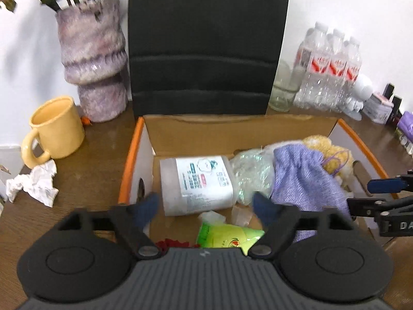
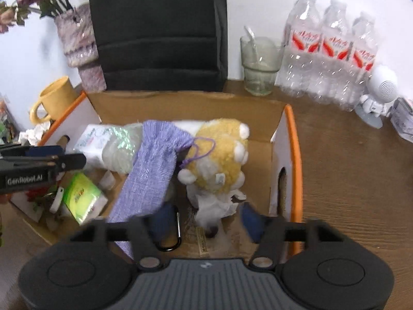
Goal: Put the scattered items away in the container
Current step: 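Carry both clear packets into the box and open both grippers, then grasp the small black clip with the right gripper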
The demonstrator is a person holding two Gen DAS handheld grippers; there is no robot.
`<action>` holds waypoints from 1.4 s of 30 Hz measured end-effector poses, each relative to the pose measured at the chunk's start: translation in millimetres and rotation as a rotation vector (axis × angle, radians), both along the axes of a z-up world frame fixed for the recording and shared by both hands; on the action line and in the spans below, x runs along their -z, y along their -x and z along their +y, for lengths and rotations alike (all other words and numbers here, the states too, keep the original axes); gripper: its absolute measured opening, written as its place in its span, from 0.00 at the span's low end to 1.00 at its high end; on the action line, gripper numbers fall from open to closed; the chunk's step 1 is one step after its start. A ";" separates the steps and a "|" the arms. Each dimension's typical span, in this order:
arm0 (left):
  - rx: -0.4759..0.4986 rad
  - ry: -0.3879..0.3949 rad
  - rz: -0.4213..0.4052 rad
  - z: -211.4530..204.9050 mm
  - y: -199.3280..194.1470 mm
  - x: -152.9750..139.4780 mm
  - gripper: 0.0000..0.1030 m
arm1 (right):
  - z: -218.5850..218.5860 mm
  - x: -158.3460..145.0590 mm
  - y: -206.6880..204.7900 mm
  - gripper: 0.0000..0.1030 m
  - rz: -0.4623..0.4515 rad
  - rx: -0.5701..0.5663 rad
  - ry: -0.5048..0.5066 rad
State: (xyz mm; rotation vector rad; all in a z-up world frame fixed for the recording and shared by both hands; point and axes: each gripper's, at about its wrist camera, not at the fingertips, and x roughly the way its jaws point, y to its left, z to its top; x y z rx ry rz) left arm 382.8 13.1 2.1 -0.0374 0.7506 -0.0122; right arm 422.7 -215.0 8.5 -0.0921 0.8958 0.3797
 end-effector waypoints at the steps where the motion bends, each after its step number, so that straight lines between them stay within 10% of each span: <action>1: 0.000 0.002 -0.019 0.5 4.2 -4.7 0.94 | -2.1 -5.1 3.9 0.64 -0.014 -0.003 -0.009; 5: -0.007 0.005 -0.113 5.0 34.6 -24.9 1.00 | -11.0 -30.4 30.0 0.84 -0.090 -0.017 -0.061; 18: -0.036 -0.004 -0.240 32.7 167.9 -14.0 1.00 | 6.0 -12.8 169.8 0.84 -0.216 -0.233 -0.054; 26: -0.056 0.029 -0.180 41.9 198.8 19.6 1.00 | 32.6 41.2 169.6 0.66 -0.138 -0.208 -0.068; 42: -0.031 0.056 -0.157 38.2 199.6 32.0 1.00 | 42.3 52.9 174.2 0.20 -0.188 -0.183 -0.024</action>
